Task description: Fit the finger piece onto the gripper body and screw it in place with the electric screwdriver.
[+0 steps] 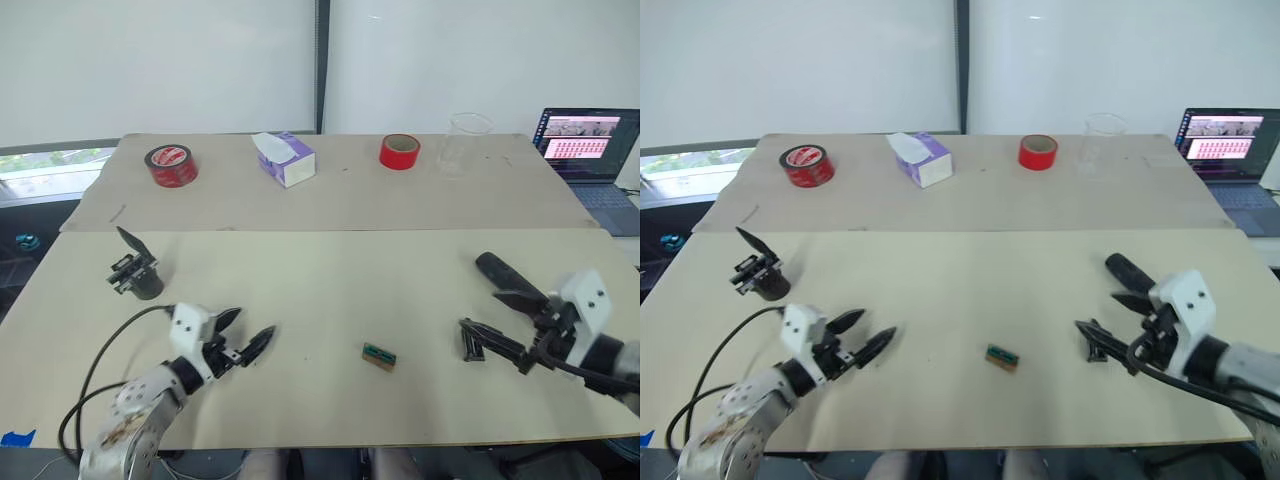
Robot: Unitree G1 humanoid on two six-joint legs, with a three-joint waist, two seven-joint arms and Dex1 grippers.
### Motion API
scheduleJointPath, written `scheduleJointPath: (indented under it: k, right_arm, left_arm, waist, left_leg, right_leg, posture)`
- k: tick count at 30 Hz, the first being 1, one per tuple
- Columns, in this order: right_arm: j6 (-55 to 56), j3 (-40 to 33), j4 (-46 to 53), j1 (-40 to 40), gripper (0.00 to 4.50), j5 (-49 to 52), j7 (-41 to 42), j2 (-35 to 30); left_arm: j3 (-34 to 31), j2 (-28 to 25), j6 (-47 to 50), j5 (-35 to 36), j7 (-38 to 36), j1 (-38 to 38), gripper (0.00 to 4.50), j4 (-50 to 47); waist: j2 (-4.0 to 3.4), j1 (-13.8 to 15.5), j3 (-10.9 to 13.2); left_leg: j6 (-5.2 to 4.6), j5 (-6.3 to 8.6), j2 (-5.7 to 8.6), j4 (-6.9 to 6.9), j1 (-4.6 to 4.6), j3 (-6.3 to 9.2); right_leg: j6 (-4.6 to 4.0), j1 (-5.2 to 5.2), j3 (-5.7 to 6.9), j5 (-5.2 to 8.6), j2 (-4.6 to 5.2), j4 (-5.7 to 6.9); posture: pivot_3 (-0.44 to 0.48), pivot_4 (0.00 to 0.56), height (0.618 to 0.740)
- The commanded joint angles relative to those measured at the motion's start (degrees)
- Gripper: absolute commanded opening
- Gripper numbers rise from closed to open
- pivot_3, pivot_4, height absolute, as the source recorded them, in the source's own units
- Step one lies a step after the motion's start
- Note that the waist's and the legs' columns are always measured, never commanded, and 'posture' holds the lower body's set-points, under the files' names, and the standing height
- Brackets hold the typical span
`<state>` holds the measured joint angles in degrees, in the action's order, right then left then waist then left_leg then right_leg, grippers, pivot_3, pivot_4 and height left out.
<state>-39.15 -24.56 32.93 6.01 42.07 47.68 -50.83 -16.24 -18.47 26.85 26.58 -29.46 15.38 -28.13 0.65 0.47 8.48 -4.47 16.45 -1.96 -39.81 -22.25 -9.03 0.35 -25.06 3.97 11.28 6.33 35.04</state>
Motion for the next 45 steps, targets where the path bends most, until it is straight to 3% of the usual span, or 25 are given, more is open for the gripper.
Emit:
scheduleJointPath:
  k: [1, 6, 10, 17, 28, 29, 31, 34, 37, 40, 45]
  right_arm:
    - [-1.9, 6.0, -0.2, -8.8, 4.46, 4.6, 3.8, -1.4]
    - [0.2, 16.9, -3.1, -20.1, 4.46, 1.5, 6.3, 1.2]
    - [2.8, 21.0, -5.6, -23.1, 4.46, -2.0, 7.3, 2.8]
    - [3.5, 20.9, -4.1, -21.0, 4.46, -3.5, 6.2, 4.0]
    - [3.4, 18.1, 0.9, -14.5, 4.46, -4.1, 3.7, 3.0]
    - [3.6, 18.1, 1.3, -13.9, 4.49, -4.3, 3.6, 2.9]
    - [4.0, 17.6, 2.1, -12.3, 4.50, -5.0, 2.9, 2.9]
    - [4.3, 16.0, 3.2, -9.9, 4.50, -5.5, 1.8, 3.1]
    - [4.3, 13.8, 5.0, -6.7, 4.50, -5.4, 0.7, 3.4]
    - [4.4, 11.2, 7.1, -1.9, 4.50, -5.6, -0.5, 4.0]
    - [5.1, 8.5, 9.7, 3.7, 4.50, -6.6, -2.8, 5.4]
  left_arm:
    - [-8.5, 2.0, -4.0, 0.3, 5.8, 2.6, 4.50, -0.9]
    - [-12.8, 0.5, -9.3, -4.3, 9.7, 0.7, 4.50, 8.6]
    - [-11.3, -3.2, -12.9, -7.9, 10.1, -7.9, 4.50, 20.4]
    - [-9.0, -5.7, -15.0, -11.0, 12.2, -21.3, 4.50, 35.2]
    - [-4.4, -9.6, -19.7, -12.9, 6.8, -33.5, 4.50, 52.6]
    - [-4.2, -9.8, -20.7, -13.2, 6.7, -33.8, 4.26, 53.3]
    - [-3.2, -8.9, -20.6, -12.9, 5.8, -32.2, 3.64, 49.7]
    - [1.1, -6.3, -17.7, -12.1, 4.5, -26.5, 2.36, 36.0]
    - [7.3, -2.9, -11.0, -9.6, 4.5, -22.2, 2.39, 20.2]
    - [16.5, 1.2, -3.5, -9.9, 5.9, -22.8, 2.39, 10.6]
    - [27.0, 10.2, -0.8, -12.2, 8.1, -29.4, 2.39, 11.7]
  waist:
    - [0.07, 0.3, 0.0]
    - [0.17, 0.8, 0.0]
    - [0.28, 1.2, 0.0]
    - [0.40, 1.1, -0.1]
    - [0.41, 1.1, -0.1]
    - [0.42, 1.1, -0.1]
    - [0.41, 1.0, -0.1]
    - [0.42, 0.9, -0.1]
    - [0.43, 1.6, -0.1]
    - [0.47, 2.3, -0.1]
    - [0.48, 1.9, -0.1]
  left_leg:
    - [0.00, 0.00, 0.00, -0.02, -0.01, 0.03]
    - [-0.06, 0.03, 0.06, -0.06, -0.05, 0.03]
    - [-0.10, 0.04, 0.09, -0.14, -0.21, 0.02]
    - [0.27, -0.16, 0.05, -0.29, -0.33, -0.01]
    - [0.78, -0.20, 0.01, -0.16, -0.31, 0.03]
    - [0.77, -0.20, 0.01, -0.16, -0.31, 0.03]
    - [0.75, -0.20, 0.01, -0.16, -0.31, 0.03]
    - [0.73, -0.18, 0.01, -0.15, -0.32, 0.03]
    - [0.64, -0.11, 0.06, -0.17, -0.42, 0.03]
    - [0.79, 0.02, 0.14, -0.40, -0.70, 0.14]
    - [0.75, 0.01, 0.14, -0.64, -0.81, 0.34]
  right_leg:
    - [0.01, 0.01, 0.03, 0.01, 0.01, -0.03]
    - [-0.04, -0.03, 0.10, -0.03, 0.11, -0.06]
    - [-0.13, -0.05, 0.20, -0.09, 0.14, -0.06]
    - [0.16, -0.08, 0.38, -0.42, 0.24, -0.09]
    - [0.14, -0.10, 0.56, -0.45, 0.22, -0.02]
    - [0.14, -0.09, 0.57, -0.45, 0.22, -0.02]
    - [0.14, -0.09, 0.57, -0.45, 0.23, -0.02]
    - [0.15, -0.09, 0.54, -0.44, 0.26, -0.05]
    - [0.19, -0.10, 0.56, -0.44, 0.45, -0.09]
    - [0.30, -0.14, 0.74, -0.50, 0.56, -0.13]
    - [0.35, -0.08, 0.79, -0.52, 0.35, -0.11]
  posture:
    - [0.000, 0.150, 0.740]
    - [0.000, 0.150, 0.740]
    - [0.000, 0.150, 0.740]
    - [0.000, 0.150, 0.740]
    - [0.000, 0.150, 0.740]
    - [0.000, 0.150, 0.740]
    - [0.000, 0.150, 0.740]
    - [0.000, 0.150, 0.740]
    - [0.000, 0.150, 0.740]
    - [0.000, 0.150, 0.740]
    - [0.000, 0.150, 0.740]
